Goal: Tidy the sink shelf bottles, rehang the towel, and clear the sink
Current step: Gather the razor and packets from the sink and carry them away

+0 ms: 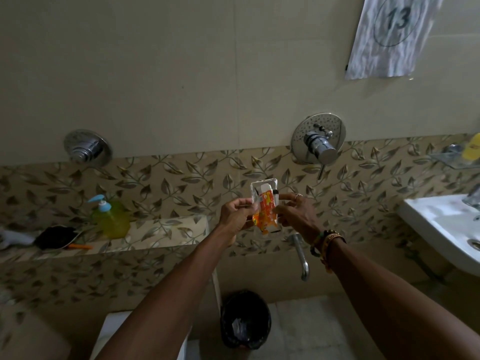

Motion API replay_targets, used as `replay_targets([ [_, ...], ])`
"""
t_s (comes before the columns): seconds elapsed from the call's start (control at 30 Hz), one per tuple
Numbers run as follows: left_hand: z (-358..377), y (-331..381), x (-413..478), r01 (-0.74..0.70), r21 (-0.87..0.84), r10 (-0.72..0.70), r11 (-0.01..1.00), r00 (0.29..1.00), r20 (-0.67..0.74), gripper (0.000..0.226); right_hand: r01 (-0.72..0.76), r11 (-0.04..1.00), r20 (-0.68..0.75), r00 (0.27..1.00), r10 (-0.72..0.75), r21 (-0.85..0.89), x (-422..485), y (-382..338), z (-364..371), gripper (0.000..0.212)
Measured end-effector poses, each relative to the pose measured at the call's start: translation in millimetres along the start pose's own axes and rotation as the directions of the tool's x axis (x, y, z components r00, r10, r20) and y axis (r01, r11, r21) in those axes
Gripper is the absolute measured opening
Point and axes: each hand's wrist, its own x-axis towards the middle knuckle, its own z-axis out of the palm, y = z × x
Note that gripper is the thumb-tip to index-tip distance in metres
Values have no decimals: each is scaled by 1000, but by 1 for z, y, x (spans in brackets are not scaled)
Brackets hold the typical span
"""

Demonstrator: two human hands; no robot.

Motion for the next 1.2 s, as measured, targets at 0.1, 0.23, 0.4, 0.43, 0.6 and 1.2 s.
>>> replay_targets([
  [0.1,-3,-8,0,17,5,-17,1000,1000,1,28,-22,1000,2,1000,22,-11,-3,4,3,30],
  [0.23,-4,-2,0,8,-5,-8,1000,1000,-22,26,-4,1000,31,1000,4,-6,4,-2,3,29],
  [0.4,3,15,3,-21,-2,21,1000,998,-64,30,3,1000,65,998,-3,10,16,-15,-5,30],
  [0.43,4,19,5,-26,-5,26,1000,997,-68,31,8,1000,76,997,-9,17,19,-18,-7,30],
  [0.6,14,28,14,-44,-15,42,999,991,-124,31,32,999,91,995,-34,19,37,-23,-16,31],
  [1.2,-8,4,73,24,-31,-29,999,989,-145,27,-19,999,97,995,24,-47,86,-2,13,30],
])
